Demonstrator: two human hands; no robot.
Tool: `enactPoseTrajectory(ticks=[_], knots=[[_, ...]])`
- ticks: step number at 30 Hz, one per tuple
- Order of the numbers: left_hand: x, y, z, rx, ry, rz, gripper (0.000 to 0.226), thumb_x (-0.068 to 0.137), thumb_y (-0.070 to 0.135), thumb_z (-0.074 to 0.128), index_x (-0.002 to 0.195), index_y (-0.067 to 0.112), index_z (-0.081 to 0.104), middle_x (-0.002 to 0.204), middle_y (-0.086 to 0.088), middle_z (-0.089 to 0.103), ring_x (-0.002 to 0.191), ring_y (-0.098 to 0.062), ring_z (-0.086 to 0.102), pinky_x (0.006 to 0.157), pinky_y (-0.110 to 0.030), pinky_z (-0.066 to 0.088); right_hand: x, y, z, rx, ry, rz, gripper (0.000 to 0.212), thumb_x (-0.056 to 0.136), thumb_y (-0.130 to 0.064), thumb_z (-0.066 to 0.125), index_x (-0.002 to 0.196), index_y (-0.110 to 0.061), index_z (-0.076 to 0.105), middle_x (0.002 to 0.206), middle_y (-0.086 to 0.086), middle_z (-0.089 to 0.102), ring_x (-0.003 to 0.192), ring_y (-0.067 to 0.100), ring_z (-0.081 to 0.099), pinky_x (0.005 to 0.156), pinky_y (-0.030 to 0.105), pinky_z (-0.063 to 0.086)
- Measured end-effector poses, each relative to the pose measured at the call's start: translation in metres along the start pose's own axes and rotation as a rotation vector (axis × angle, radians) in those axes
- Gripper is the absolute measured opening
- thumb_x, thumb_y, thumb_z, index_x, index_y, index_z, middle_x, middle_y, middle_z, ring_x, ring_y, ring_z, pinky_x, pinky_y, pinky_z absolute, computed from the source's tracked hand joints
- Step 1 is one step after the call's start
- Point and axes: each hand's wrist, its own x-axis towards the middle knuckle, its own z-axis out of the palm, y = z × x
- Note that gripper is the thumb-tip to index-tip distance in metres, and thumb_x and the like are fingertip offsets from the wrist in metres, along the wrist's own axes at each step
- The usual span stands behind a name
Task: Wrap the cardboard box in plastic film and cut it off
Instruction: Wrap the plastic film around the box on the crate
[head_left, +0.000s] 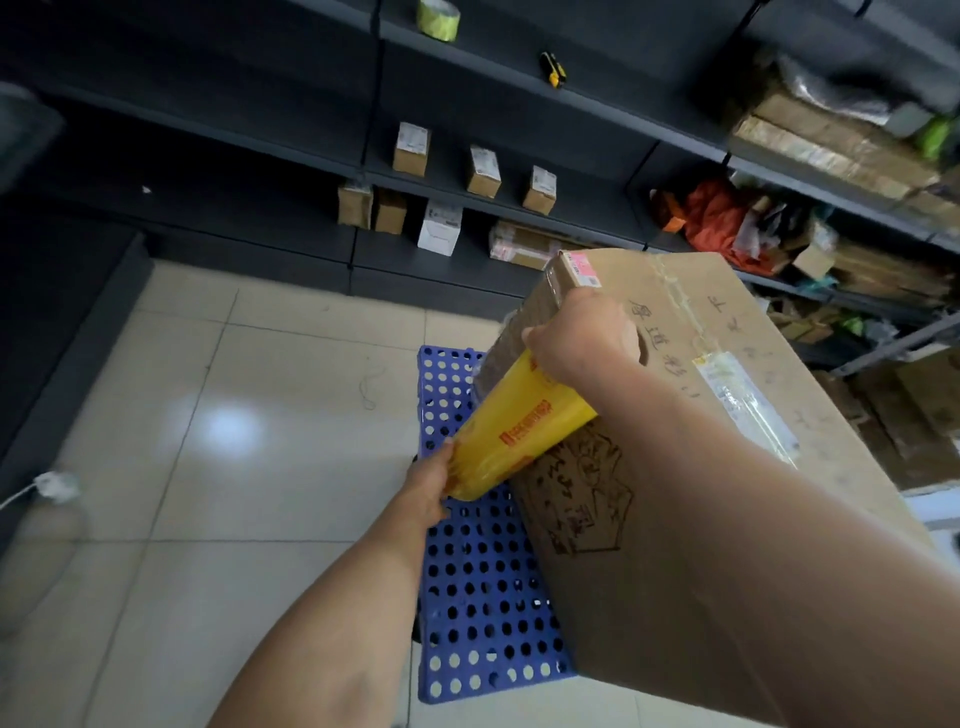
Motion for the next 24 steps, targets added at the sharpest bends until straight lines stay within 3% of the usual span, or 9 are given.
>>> enactPoseTrajectory(ticks=[8, 10, 12, 14, 19, 24], knots=[[-0.006, -0.016, 0.008, -0.114, -0.069, -0.069, 0.06, 0.093, 0.046, 0.051, 0.143, 0.014, 0.038, 0.139, -0.018, 0.047, 0.123, -0.035, 0.049, 0.107, -0.057, 0.032, -0.006, 0.002, -0.002, -0.041, -0.087, -0.026, 0.026, 0.086, -0.025, 0.068, 0.08, -0.006, 0.051, 0.067, 0.003, 0.045, 0.067, 0.022, 0.052, 0.046, 0.027, 0.039], [-0.01, -0.018, 0.011, -0.136, -0.078, -0.093, 0.061, 0.094, 0.046, 0.05, 0.145, 0.015, 0.035, 0.141, -0.018, 0.044, 0.125, -0.036, 0.046, 0.107, -0.059, 0.03, -0.012, 0.003, -0.002, -0.104, -0.086, -0.051, 0.019, 0.088, -0.014, 0.062, 0.1, -0.001, 0.057, 0.071, 0.005, 0.049, 0.072, 0.024, 0.055, 0.053, 0.029, 0.041], [-0.013, -0.017, 0.011, -0.127, -0.067, -0.1, 0.063, 0.094, 0.047, 0.049, 0.146, 0.016, 0.032, 0.146, -0.017, 0.038, 0.134, -0.035, 0.036, 0.107, -0.059, 0.028, -0.017, 0.003, -0.002, -0.141, -0.055, -0.076, 0.031, 0.09, -0.011, 0.058, 0.117, 0.001, 0.052, 0.092, 0.011, 0.06, 0.087, 0.029, 0.059, 0.063, 0.03, 0.043], [-0.012, -0.016, 0.009, -0.107, -0.076, -0.092, 0.063, 0.094, 0.047, 0.049, 0.146, 0.018, 0.032, 0.149, -0.014, 0.036, 0.137, -0.033, 0.032, 0.108, -0.057, 0.028, -0.018, 0.002, -0.001, -0.153, -0.024, -0.084, 0.031, 0.09, -0.012, 0.058, 0.118, 0.0, 0.052, 0.105, 0.013, 0.061, 0.089, 0.029, 0.059, 0.065, 0.031, 0.042], [-0.011, -0.02, 0.01, -0.128, -0.104, -0.081, 0.054, 0.091, 0.046, 0.053, 0.138, 0.02, 0.045, 0.14, -0.012, 0.048, 0.124, -0.03, 0.047, 0.109, -0.053, 0.032, -0.018, 0.0, -0.007, -0.137, -0.025, -0.025, 0.023, 0.088, -0.012, 0.062, 0.108, -0.002, 0.055, 0.084, 0.008, 0.05, 0.079, 0.026, 0.053, 0.062, 0.031, 0.043], [-0.014, -0.022, 0.009, -0.161, -0.112, -0.088, 0.055, 0.092, 0.043, 0.053, 0.14, 0.019, 0.042, 0.142, -0.012, 0.045, 0.125, -0.032, 0.046, 0.107, -0.053, 0.03, -0.021, 0.003, -0.007, -0.139, -0.005, -0.004, 0.021, 0.088, -0.012, 0.062, 0.106, -0.004, 0.055, 0.068, 0.003, 0.039, 0.077, 0.025, 0.05, 0.062, 0.03, 0.042]])
